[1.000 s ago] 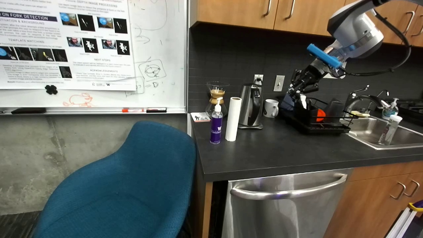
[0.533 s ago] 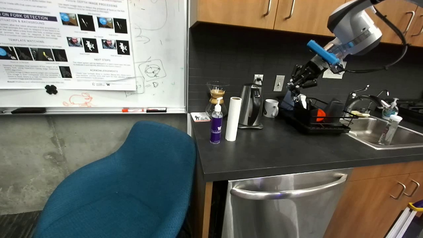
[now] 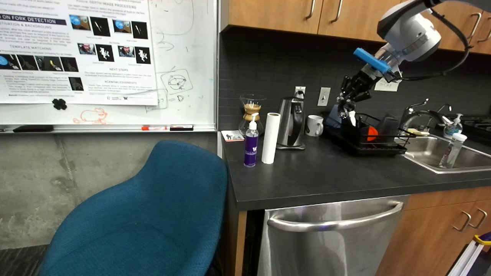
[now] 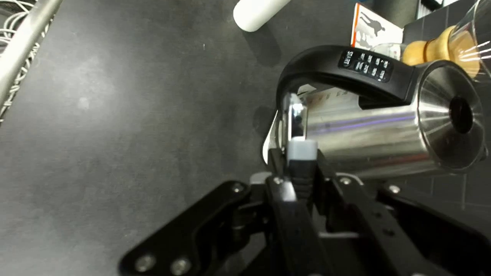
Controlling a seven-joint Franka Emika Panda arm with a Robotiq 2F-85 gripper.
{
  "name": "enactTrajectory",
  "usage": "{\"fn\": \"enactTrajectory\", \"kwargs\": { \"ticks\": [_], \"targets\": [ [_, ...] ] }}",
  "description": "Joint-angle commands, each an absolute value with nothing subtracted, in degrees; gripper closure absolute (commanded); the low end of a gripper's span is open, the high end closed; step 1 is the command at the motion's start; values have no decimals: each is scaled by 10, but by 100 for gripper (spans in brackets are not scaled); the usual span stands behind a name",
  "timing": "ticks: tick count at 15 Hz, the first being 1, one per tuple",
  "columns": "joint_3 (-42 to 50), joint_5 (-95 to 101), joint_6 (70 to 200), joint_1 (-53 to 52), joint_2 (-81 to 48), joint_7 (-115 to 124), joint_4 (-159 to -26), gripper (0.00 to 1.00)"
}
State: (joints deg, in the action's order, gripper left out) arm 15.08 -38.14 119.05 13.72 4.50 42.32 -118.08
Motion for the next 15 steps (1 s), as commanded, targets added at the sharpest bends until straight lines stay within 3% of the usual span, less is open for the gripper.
{"fn": "enactTrajectory", "kwargs": {
  "ticks": [1, 15],
  "targets": [
    [155, -346, 1157, 151, 35, 475, -1156, 95],
    [176, -424, 1150, 172, -44, 497, -1126, 95]
  ]
}}
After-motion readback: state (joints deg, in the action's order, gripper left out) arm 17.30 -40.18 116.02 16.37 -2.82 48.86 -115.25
